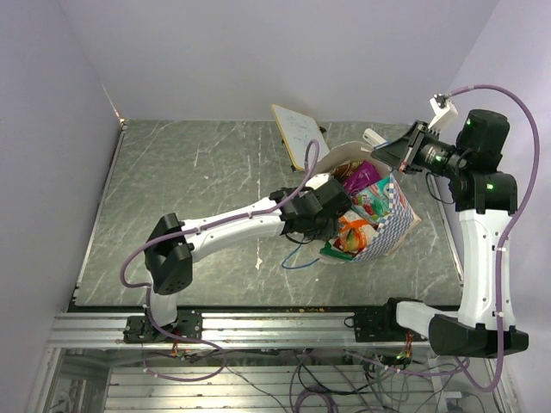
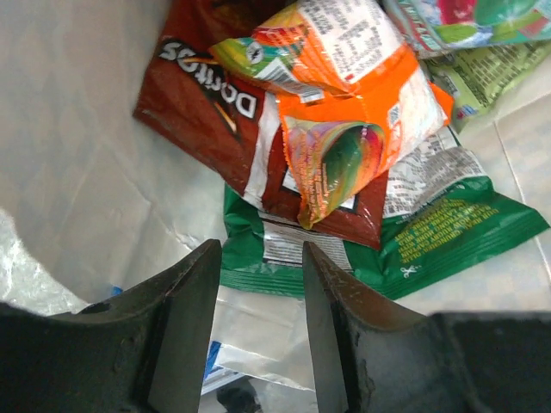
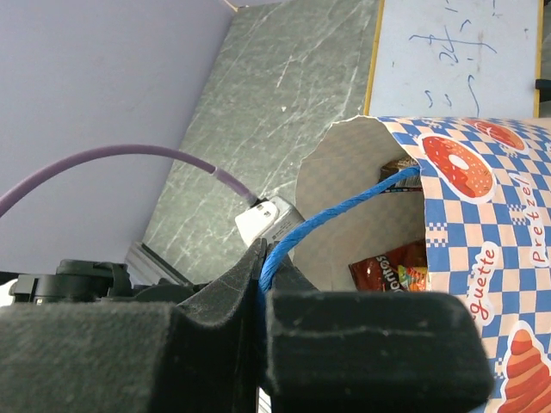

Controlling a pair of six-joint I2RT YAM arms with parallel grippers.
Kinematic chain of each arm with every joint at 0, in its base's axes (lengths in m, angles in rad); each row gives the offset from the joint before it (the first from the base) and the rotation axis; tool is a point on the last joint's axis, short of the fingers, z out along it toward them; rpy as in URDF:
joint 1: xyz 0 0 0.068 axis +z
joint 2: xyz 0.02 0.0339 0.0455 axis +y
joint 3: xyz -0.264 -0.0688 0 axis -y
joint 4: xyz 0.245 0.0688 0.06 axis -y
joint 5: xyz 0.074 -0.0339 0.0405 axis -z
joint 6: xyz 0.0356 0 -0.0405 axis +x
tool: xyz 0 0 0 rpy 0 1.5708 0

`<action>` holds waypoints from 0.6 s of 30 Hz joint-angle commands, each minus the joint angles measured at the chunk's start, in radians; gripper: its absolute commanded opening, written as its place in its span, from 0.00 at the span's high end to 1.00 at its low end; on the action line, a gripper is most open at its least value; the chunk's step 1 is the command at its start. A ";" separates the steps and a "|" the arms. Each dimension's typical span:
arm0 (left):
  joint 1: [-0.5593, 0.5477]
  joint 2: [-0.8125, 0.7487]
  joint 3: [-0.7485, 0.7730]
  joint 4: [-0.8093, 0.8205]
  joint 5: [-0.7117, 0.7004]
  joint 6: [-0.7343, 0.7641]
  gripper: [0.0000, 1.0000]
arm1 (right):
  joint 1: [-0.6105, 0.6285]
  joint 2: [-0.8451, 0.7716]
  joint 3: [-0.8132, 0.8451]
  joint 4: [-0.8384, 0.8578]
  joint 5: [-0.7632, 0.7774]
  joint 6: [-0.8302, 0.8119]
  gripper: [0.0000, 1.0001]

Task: Take the snacks out of the paper bag
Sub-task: Take out the snack from the paper bag.

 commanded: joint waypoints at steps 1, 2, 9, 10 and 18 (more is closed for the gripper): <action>-0.004 0.006 -0.024 -0.017 -0.088 -0.138 0.47 | 0.007 0.013 0.048 -0.027 -0.021 -0.054 1.00; -0.002 0.010 -0.027 -0.007 -0.091 -0.152 0.47 | 0.007 0.013 0.045 -0.027 -0.024 -0.056 1.00; 0.033 0.089 -0.011 0.029 -0.034 -0.243 0.48 | 0.007 0.006 0.027 -0.027 -0.039 -0.061 1.00; 0.040 0.097 -0.013 0.035 -0.028 -0.252 0.49 | 0.008 0.004 0.028 -0.028 -0.039 -0.061 1.00; 0.073 0.164 0.028 0.059 -0.013 -0.259 0.50 | 0.008 -0.014 0.012 -0.024 -0.042 -0.053 1.00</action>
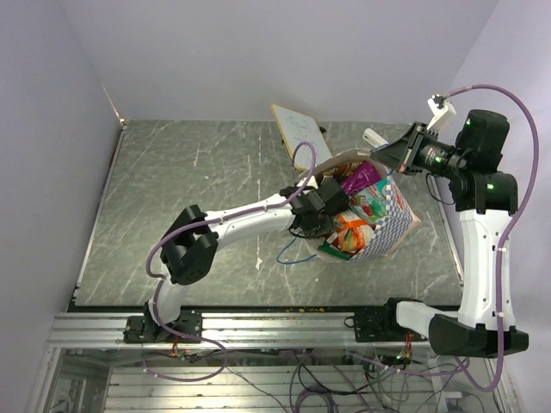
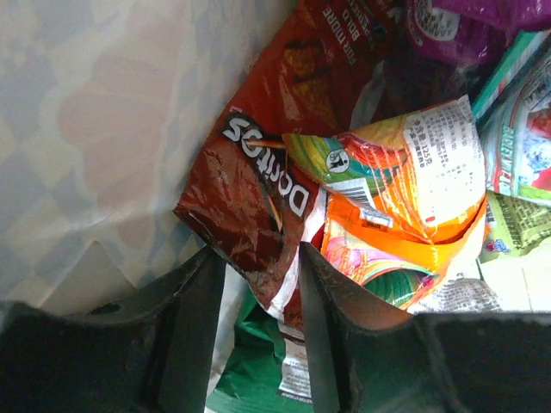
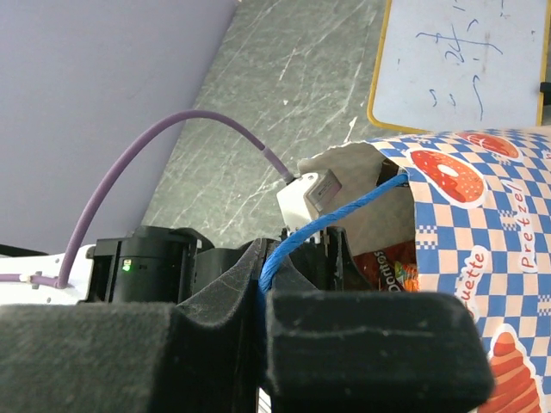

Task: Take the snacks out of the paper bag
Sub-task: Take out the snack from the paper bag.

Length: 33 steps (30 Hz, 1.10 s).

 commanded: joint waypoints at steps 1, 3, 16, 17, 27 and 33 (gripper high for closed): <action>0.017 0.038 0.045 0.043 0.032 -0.007 0.50 | 0.007 -0.030 -0.005 0.000 -0.020 0.000 1.00; 0.023 0.056 0.058 0.056 0.050 0.001 0.52 | 0.007 -0.032 -0.005 -0.001 -0.017 -0.001 1.00; 0.091 0.014 0.092 0.228 0.262 0.110 0.93 | 0.007 -0.065 -0.023 -0.027 0.025 -0.014 1.00; 0.097 0.007 0.094 0.242 0.288 0.107 0.93 | 0.007 -0.066 -0.023 -0.023 0.031 -0.011 1.00; 0.133 -0.046 0.206 0.268 0.500 0.085 0.93 | 0.007 -0.070 0.037 -0.062 0.226 -0.021 1.00; 0.143 -0.051 0.358 0.185 0.561 0.150 0.93 | 0.007 -0.093 0.052 -0.058 0.355 -0.041 1.00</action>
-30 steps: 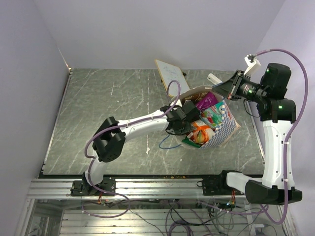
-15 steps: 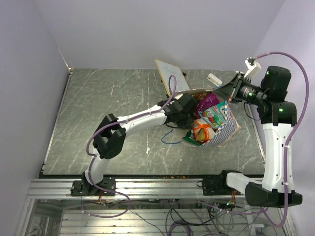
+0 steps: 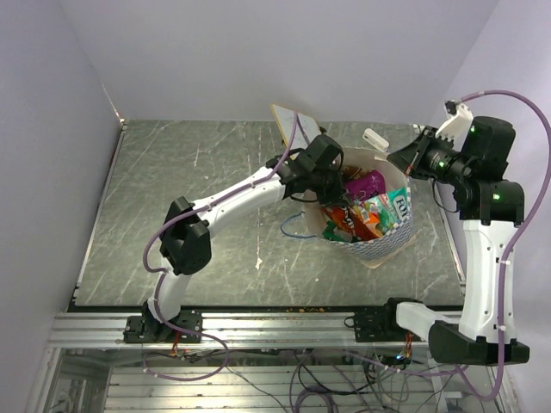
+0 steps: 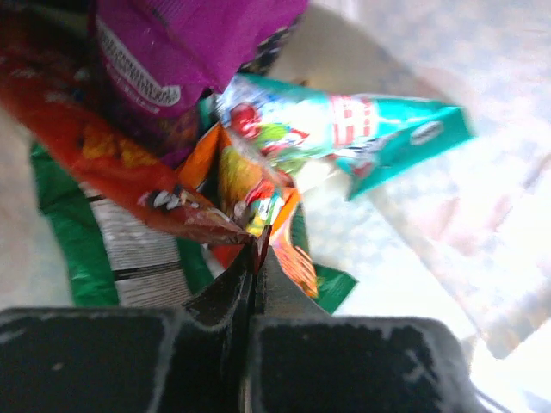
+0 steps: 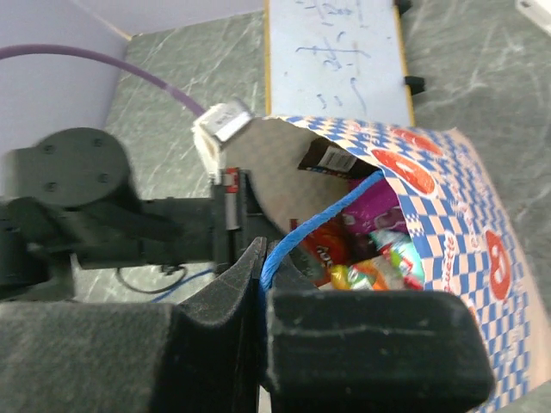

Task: Take the snacks out of the paper bag
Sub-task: Take out the snack from the paper bag.

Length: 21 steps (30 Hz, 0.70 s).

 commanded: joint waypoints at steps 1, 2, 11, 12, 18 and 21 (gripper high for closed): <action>0.013 -0.092 0.155 0.023 0.121 0.048 0.93 | 0.007 -0.051 0.044 0.012 0.110 -0.018 1.00; 0.015 -0.099 0.168 0.019 0.122 0.060 0.93 | 0.007 -0.055 0.042 0.015 0.130 -0.019 1.00; 0.050 -0.154 0.231 0.032 0.140 0.114 0.93 | 0.007 -0.071 0.013 0.036 0.178 -0.036 1.00; 0.053 -0.157 0.239 0.037 0.147 0.117 0.93 | 0.007 -0.071 0.011 0.036 0.183 -0.037 1.00; 0.069 -0.152 0.287 0.097 0.232 0.117 0.93 | 0.007 -0.079 0.013 0.030 0.251 -0.037 1.00; 0.075 -0.151 0.304 0.160 0.276 0.104 0.93 | 0.007 -0.088 0.010 0.035 0.290 -0.034 1.00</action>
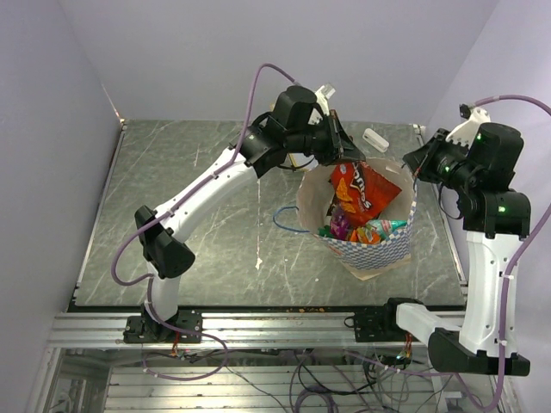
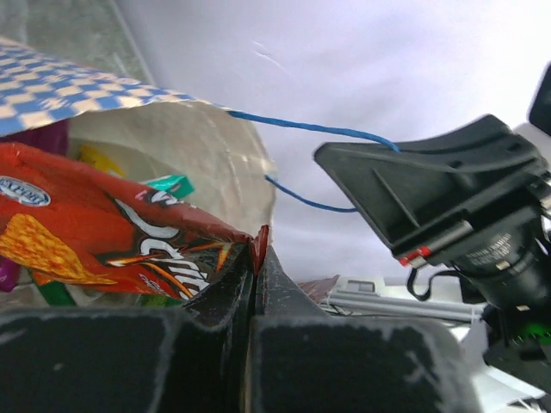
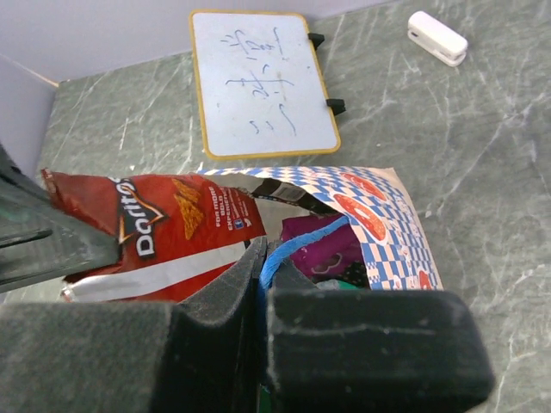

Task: Take the snacks out of the paper bag
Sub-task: Take out the snack from the paper bag, then place the snack at the center of the board.

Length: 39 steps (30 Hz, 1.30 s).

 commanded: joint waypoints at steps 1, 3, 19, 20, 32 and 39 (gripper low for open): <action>0.008 -0.029 0.061 0.145 0.113 -0.004 0.93 | 0.007 -0.037 0.006 0.046 0.072 -0.007 1.00; 0.012 -0.024 0.100 0.165 0.128 0.005 0.93 | 0.006 -0.039 0.005 0.045 0.086 -0.008 1.00; 0.283 -0.225 0.082 0.182 -0.016 0.091 0.93 | 0.006 -0.061 0.008 0.027 0.147 -0.029 1.00; 0.322 -0.233 0.069 0.161 -0.026 0.076 0.93 | 0.007 -0.064 0.003 0.027 0.135 -0.026 1.00; 0.730 -0.227 -0.151 0.099 -0.028 -0.031 0.93 | 0.007 -0.071 -0.006 0.024 0.047 0.020 1.00; 0.858 -0.091 -0.165 0.090 0.024 -0.054 0.93 | 0.007 -0.070 -0.018 0.016 0.039 0.026 1.00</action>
